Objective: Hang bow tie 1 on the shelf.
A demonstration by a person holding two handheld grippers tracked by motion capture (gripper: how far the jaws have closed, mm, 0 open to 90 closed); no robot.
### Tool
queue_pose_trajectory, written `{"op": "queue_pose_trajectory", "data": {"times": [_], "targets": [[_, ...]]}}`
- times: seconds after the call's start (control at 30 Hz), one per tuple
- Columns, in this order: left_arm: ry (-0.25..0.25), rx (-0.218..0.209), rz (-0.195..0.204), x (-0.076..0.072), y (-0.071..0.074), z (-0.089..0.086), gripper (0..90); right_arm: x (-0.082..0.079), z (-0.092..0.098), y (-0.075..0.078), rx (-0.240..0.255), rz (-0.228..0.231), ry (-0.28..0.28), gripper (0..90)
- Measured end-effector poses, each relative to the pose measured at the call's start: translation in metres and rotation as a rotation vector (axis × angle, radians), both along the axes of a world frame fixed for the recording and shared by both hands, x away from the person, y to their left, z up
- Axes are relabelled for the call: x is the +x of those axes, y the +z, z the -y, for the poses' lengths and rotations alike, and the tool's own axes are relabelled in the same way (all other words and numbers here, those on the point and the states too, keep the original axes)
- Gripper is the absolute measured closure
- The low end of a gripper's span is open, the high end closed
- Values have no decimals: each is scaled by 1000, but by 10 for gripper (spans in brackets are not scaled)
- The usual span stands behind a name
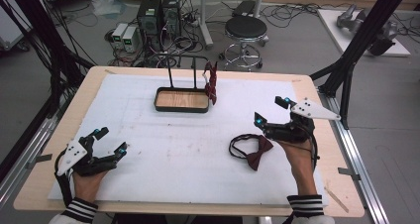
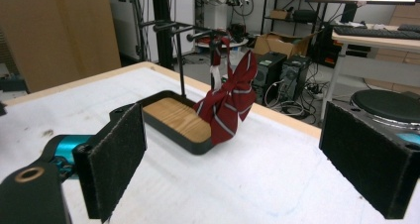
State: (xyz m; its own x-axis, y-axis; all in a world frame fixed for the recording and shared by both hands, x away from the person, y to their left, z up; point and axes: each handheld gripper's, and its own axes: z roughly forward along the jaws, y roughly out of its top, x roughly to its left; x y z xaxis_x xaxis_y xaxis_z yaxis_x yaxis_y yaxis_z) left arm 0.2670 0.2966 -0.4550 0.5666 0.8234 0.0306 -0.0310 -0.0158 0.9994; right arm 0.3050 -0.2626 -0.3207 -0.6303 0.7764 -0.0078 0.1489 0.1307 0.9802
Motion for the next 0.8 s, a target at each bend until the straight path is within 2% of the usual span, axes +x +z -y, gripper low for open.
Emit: {"op": "queue_pose_trajectory", "data": {"times": [0.13, 0.33, 0.6, 0.8], "targets": [[1, -1, -1, 0, 0, 0, 147, -7, 5, -11, -4, -7, 9, 102], [2, -3, 0, 0, 0, 0, 147, -13, 10, -26, -16, -42, 16, 102], [0, -7, 0, 0, 0, 0, 147, -19, 15, -45, -12, -78, -3, 102], [0, 3, 4, 0, 0, 0, 147, -16, 17, -60, -31, -108, -20, 102]]}}
